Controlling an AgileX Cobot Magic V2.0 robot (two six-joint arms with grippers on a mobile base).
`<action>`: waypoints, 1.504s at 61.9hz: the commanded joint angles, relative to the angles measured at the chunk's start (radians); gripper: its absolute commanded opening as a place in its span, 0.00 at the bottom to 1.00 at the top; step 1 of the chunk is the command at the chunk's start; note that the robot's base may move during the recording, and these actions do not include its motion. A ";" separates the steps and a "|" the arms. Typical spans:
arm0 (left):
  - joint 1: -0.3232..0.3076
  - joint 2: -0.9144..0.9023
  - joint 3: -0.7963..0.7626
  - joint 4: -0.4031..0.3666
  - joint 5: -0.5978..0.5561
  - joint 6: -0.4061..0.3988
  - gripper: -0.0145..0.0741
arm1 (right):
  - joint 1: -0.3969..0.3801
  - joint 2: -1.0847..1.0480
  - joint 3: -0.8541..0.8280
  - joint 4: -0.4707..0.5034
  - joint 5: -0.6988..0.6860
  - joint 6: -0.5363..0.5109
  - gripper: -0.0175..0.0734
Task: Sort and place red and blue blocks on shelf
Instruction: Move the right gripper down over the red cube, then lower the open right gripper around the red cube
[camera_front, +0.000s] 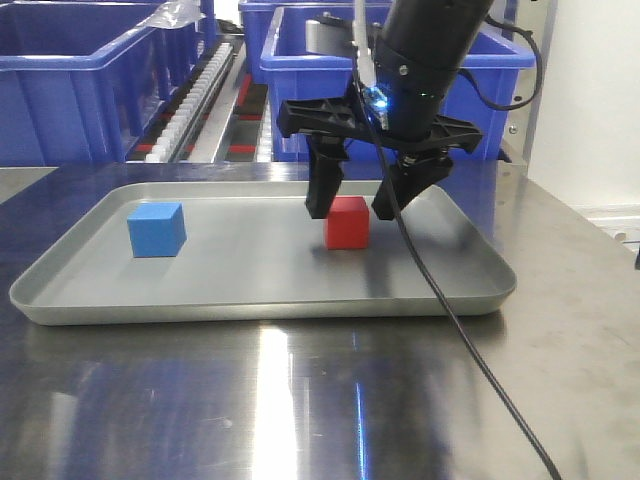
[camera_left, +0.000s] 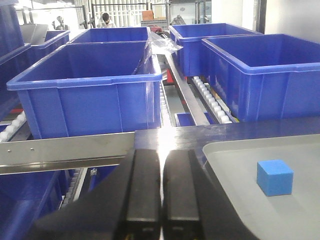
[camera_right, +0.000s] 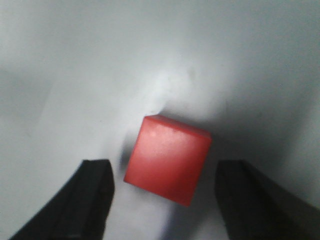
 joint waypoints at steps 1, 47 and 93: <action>-0.006 -0.021 0.044 -0.002 -0.082 -0.007 0.30 | 0.001 -0.052 -0.036 0.010 -0.041 -0.008 0.87; -0.006 -0.021 0.044 -0.002 -0.082 -0.007 0.30 | 0.001 -0.045 -0.036 0.008 -0.103 -0.008 0.87; -0.006 -0.021 0.044 -0.002 -0.082 -0.007 0.30 | 0.001 -0.027 -0.036 -0.033 -0.125 -0.008 0.87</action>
